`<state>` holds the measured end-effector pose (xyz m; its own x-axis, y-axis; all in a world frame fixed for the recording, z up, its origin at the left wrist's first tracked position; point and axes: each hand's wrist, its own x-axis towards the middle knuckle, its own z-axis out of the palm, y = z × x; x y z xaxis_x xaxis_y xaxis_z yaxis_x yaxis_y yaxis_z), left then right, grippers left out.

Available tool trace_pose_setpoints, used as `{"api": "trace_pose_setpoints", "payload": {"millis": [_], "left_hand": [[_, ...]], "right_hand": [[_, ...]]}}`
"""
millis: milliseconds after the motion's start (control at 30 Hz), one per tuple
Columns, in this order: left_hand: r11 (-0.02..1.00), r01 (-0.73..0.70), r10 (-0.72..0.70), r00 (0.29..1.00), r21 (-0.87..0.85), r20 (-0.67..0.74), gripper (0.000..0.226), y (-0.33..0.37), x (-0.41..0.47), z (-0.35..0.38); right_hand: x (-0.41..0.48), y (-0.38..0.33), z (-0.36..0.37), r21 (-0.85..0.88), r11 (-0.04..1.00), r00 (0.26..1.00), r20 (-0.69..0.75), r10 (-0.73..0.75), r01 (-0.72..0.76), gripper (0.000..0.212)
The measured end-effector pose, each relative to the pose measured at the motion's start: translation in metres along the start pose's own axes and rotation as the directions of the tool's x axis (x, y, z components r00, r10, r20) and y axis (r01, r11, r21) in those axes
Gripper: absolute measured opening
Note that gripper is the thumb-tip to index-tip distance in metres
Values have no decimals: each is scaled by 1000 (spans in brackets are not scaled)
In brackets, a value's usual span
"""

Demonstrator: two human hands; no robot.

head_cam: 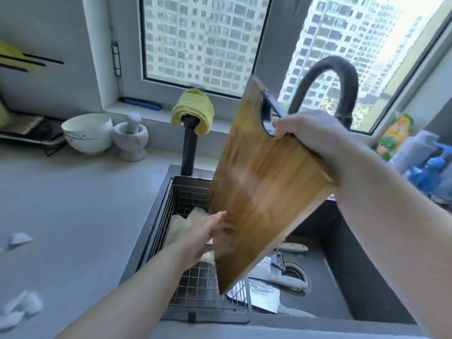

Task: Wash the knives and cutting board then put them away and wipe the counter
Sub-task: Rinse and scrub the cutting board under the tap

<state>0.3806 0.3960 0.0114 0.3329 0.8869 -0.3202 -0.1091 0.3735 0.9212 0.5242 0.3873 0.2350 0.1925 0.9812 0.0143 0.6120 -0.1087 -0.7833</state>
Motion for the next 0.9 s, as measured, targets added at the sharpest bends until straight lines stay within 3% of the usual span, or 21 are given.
{"api": "trace_pose_setpoints", "payload": {"millis": [133, 233, 400, 633, 767, 900], "left_hand": [[1000, 12, -11, 997, -14, 74, 25, -4, -10, 8], [992, 50, -38, 994, -112, 103, 32, -6, -15, 2], [985, 62, -32, 983, -163, 178, 56, 0, -13, -10], [981, -86, 104, 990, -171, 96, 79, 49, -13, -16], [973, -153, 157, 988, -172, 10, 56, 95, -11, -21], [989, -146, 146, 989, 20, -23, 50, 144, -10, -30]], "right_hand": [[6, 19, 56, 38, 999, 997, 75, -20, 18, 4], [15, 22, 67, 64, 997, 996, 73, 44, -48, 5], [19, 18, 75, 65, 998, 995, 103, 16, -22, 35], [18, 16, 86, 188, 980, 986, 160, 38, -68, 29], [7, 14, 90, 252, 966, 974, 226, -2, -57, 25], [-10, 16, 99, 297, 955, 957, 278, -78, -9, 21]]}}
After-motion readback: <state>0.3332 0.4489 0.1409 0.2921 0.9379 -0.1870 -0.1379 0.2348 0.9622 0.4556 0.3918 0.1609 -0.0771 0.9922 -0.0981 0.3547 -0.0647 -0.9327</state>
